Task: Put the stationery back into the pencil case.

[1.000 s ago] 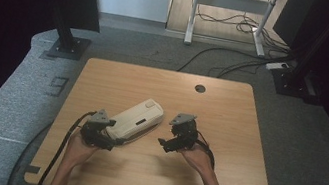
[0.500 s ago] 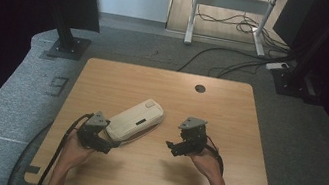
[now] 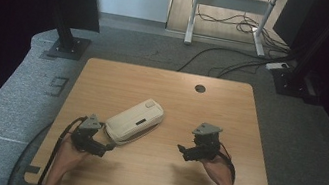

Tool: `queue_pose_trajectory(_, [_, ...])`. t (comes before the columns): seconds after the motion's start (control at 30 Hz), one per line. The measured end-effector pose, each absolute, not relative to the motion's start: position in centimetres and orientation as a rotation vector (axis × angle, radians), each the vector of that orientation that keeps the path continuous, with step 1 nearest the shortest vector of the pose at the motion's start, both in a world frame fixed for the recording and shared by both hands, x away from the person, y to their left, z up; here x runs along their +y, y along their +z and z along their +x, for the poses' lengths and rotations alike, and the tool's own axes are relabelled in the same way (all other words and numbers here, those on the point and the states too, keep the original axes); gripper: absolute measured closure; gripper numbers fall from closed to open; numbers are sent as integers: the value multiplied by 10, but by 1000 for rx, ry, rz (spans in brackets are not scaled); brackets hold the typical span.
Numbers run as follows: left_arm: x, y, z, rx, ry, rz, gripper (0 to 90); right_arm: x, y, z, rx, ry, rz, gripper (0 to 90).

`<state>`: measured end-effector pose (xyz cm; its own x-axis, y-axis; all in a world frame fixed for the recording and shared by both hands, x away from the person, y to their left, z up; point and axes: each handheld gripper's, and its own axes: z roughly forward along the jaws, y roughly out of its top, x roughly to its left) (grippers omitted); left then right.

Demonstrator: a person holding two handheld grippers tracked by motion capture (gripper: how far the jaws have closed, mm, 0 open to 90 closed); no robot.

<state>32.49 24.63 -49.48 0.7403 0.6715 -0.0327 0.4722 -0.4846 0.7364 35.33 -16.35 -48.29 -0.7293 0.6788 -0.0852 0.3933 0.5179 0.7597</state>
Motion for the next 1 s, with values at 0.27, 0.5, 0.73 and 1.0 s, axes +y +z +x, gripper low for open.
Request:
queue_pose_trajectory(0.27, [256, -509, 321, 902, 336, 2180, 0, -186, -489, 344, 2357, 1058, 937, 0])
queue_pose_trajectory(0.5, [264, -526, 319, 941, 342, 2205, 0, -203, -501, 336, 2329, 1042, 993, 0])
queue_pose_trajectory(0.73, [267, -541, 318, 981, 328, 2238, 0, -217, -526, 331, 2319, 1020, 1080, 0])
queue_pose_trajectory(1.0, [266, -547, 316, 983, 358, 2251, 0, -226, -553, 325, 2329, 973, 1136, 0])
